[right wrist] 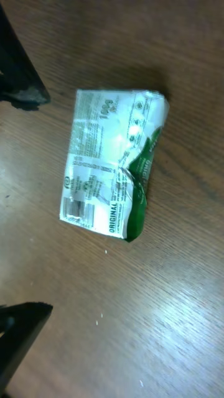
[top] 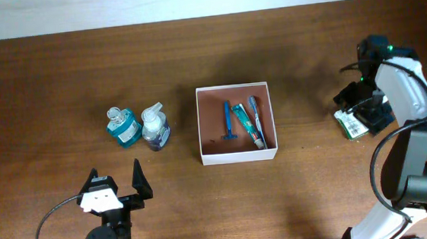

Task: Pack container
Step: 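Move the right gripper right and grasp the Dettol soap packet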

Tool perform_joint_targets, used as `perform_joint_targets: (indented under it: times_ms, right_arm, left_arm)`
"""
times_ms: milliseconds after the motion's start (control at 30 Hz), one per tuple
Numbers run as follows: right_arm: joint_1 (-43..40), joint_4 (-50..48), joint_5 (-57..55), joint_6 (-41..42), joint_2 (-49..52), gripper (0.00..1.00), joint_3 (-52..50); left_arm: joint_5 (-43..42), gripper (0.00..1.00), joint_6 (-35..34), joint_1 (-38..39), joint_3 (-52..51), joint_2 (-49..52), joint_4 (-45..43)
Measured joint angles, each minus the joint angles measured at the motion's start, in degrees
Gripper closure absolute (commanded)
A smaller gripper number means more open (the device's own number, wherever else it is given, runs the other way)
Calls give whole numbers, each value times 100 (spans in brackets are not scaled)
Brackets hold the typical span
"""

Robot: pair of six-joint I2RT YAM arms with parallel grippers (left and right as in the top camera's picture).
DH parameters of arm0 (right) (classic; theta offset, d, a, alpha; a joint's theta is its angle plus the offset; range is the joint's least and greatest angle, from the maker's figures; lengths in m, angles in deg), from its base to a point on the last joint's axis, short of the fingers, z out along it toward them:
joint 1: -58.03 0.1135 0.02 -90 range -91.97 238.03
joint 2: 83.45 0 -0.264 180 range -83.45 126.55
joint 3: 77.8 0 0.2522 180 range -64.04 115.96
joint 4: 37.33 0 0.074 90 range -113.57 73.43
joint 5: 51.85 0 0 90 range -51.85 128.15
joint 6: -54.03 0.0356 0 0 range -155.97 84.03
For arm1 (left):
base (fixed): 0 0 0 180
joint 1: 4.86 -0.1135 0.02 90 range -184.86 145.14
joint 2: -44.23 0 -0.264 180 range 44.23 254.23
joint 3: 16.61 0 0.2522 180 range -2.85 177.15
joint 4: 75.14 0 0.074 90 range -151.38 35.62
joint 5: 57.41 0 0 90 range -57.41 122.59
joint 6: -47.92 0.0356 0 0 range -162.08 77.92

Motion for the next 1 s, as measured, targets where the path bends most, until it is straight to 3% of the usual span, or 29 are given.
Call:
perform_joint_targets:
  times_ms: [400,1000]
  right_arm:
    - [0,-645,63,1084,2,2,-236]
    - [-9,-1285,61,1318,0,2,-560]
  left_arm:
    - [0,1,0,0,0,0,0]
    - [0,1,0,0,0,0,0]
